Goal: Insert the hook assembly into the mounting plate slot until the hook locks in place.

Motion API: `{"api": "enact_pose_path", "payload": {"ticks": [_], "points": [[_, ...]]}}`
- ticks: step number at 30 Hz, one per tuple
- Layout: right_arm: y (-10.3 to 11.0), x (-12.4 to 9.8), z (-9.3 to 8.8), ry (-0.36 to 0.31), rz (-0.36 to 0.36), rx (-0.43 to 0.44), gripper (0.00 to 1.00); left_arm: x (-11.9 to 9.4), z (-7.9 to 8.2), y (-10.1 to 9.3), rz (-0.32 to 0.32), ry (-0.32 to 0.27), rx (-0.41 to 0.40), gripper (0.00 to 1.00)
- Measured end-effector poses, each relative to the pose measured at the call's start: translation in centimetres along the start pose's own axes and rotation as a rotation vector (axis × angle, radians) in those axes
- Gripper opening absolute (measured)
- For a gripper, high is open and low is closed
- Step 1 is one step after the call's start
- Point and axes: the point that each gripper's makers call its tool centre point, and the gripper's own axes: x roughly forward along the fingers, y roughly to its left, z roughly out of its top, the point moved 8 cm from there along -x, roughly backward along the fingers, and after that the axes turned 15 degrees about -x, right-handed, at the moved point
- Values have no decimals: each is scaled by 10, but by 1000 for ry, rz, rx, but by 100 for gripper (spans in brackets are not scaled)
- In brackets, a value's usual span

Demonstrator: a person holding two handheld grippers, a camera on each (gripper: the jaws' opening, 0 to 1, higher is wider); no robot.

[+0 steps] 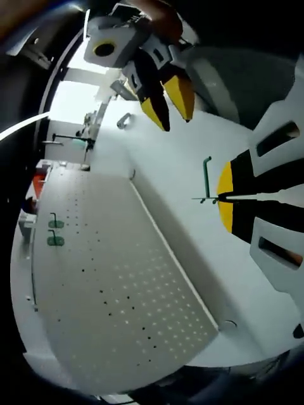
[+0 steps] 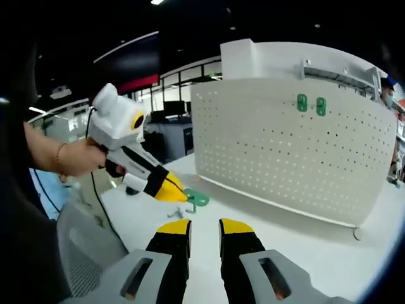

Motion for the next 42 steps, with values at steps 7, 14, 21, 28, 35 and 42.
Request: {"api": "enact_pose_path", "payload": {"ticks": [7,14,21,28,35,42], "points": [[14,-5,0,2,31,-20,16,-16,-4,-8,7,12,-21,1],[22,-9,-2,13,53,-35,16,-28,-6,-16,6,43,-40,1],[28,-7,4,5,69,-70,16,-36,-1,-29,-14,74,-82,1],[32,-1,14,-13,88,-116,16,-35,3,-38,-27,92,-87,1],[31,3,19,-22,92,-150,16,-32,2,-45,-42,105,-92,1],[31,7,23,-25,97,-184,15,-33,4,-48,-47,112,-100,1]]}}
